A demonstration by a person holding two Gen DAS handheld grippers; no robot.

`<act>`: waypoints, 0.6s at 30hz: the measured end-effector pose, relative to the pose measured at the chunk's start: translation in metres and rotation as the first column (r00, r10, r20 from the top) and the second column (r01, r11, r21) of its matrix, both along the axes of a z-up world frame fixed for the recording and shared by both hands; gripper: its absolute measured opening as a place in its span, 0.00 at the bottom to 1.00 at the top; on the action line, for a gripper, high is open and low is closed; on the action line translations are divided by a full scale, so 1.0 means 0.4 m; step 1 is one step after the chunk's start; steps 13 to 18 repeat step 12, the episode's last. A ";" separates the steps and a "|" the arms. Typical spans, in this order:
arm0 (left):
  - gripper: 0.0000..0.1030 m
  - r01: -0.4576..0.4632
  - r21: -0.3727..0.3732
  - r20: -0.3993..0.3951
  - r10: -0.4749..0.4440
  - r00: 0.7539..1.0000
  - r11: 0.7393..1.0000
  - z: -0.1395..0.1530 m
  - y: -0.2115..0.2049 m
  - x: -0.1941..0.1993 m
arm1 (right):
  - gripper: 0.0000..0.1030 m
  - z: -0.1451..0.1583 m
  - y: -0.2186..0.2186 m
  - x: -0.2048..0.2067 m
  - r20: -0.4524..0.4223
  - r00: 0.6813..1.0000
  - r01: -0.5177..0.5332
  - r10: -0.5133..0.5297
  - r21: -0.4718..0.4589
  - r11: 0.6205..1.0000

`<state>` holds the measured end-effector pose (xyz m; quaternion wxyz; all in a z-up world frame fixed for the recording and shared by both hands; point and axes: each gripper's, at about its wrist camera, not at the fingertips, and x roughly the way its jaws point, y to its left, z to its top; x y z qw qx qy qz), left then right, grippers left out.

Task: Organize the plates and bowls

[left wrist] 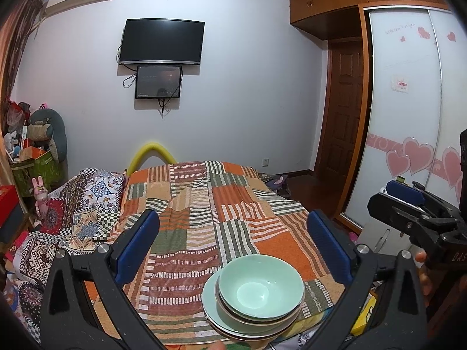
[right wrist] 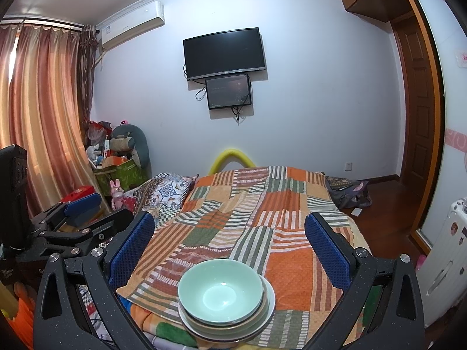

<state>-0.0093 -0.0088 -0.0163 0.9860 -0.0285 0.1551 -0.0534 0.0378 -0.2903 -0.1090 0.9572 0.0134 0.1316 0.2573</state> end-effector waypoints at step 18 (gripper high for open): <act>1.00 0.001 -0.001 0.006 -0.001 1.000 1.000 0.002 0.000 -0.004 | 1.00 -0.001 0.003 -0.004 -0.001 1.000 -0.004 0.004 -0.005 1.000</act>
